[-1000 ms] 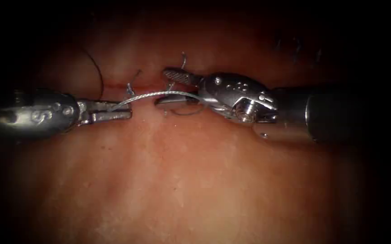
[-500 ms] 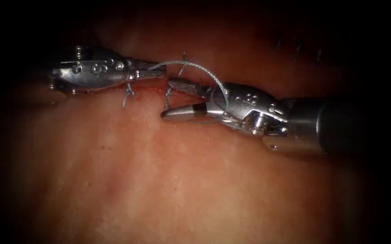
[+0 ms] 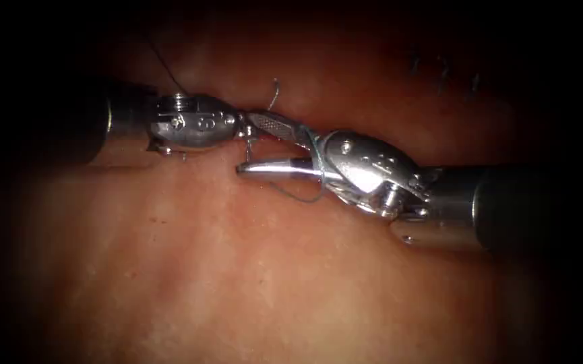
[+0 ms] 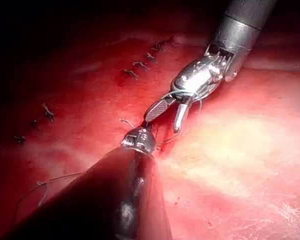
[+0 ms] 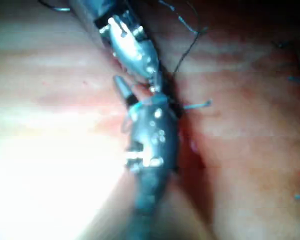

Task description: Wound Closure

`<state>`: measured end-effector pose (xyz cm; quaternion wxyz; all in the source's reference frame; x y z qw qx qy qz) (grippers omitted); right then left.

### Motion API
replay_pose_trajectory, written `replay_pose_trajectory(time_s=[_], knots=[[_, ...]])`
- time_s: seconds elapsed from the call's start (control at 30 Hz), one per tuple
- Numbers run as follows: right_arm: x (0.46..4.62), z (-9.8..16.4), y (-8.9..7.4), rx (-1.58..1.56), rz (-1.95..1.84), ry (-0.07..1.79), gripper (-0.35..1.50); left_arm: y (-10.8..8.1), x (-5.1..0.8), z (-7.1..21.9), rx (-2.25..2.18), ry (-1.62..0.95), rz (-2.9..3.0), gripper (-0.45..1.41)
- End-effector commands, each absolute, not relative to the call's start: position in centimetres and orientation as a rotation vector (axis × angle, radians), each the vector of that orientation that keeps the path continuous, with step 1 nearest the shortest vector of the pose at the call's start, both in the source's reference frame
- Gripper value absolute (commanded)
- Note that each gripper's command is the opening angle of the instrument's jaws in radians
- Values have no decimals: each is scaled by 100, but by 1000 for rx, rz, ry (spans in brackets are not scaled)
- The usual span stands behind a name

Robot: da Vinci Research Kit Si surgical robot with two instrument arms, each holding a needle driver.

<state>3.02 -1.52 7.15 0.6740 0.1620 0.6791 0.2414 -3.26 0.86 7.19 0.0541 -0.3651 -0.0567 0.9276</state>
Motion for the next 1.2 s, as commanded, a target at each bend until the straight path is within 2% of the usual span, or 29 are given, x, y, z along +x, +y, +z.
replay_pose_trajectory(time_s=[0.03, 0.1, 0.5, 0.7, 0.8, 0.97, 1.03, 1.2], knots=[[313, 719, -151, 355, 583, 1545, 51, 88, -330, 724, -1114, -167, 2820, -45], [315, 722, -149, 347, 739, 1565, 47, 79, -328, 720, -1115, -171, 2818, -45], [310, 751, -143, 315, 1259, 1445, 67, 37, -329, 690, -1123, -185, 2829, -45], [296, 769, -148, 331, 1362, 1397, 72, 41, -328, 691, -1126, -188, 2829, -45], [288, 777, -148, 353, 1424, 1373, 86, 47, -327, 693, -1131, -198, 2830, -45], [298, 788, -157, 476, 1456, 1320, 89, 49, -326, 692, -1127, -195, 2831, -45], [305, 797, -155, 508, 1474, 1315, 98, 48, -327, 691, -1123, -197, 2832, -45], [316, 803, -153, 599, 1468, 1309, 96, 48, -326, 690, -1124, -198, 2833, -45]])
